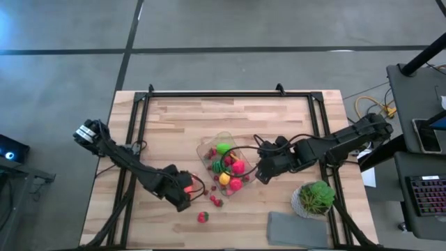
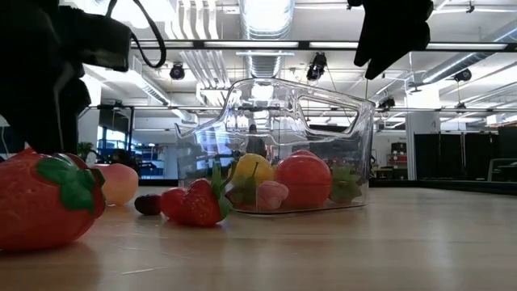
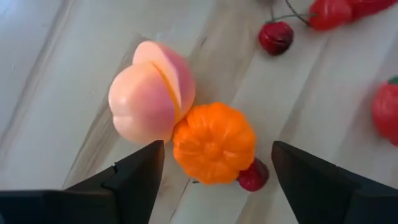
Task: Pick and placing Produce into tupperware
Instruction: Put the orange pumpkin into the transparent bin
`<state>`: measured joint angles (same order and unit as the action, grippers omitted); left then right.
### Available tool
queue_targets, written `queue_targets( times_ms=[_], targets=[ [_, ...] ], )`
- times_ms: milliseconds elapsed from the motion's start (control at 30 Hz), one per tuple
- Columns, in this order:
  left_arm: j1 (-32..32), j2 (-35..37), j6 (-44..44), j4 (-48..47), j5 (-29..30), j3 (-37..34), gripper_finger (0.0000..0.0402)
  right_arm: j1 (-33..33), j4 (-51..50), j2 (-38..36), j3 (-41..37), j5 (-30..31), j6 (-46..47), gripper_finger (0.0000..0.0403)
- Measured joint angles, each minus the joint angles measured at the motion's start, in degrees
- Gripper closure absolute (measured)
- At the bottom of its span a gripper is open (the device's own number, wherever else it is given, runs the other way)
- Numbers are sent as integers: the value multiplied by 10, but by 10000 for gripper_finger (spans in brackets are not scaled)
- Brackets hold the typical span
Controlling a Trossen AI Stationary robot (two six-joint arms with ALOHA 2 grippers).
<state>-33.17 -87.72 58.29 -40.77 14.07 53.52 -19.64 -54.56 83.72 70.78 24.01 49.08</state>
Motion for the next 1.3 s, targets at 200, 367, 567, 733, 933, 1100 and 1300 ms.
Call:
queue_targets(
  times_ms=[200,367,567,733,933,1100,1300],
  targets=[
    [0,-19,44,-1,2,0,95,0,0,0,0,0,0,165],
    [0,-40,44,18,0,-1,88,0,0,0,0,0,-1,165],
    [3,-75,44,38,1,0,88,0,0,0,0,0,-1,165],
    [4,-97,45,47,2,2,88,0,0,0,0,0,-3,165],
    [5,-95,44,47,-2,1,107,0,0,0,0,0,-11,165],
    [5,-92,42,47,-4,0,147,0,0,0,0,1,-13,165],
    [5,-91,39,47,-4,0,179,0,-1,0,0,13,-18,165]
  ],
)
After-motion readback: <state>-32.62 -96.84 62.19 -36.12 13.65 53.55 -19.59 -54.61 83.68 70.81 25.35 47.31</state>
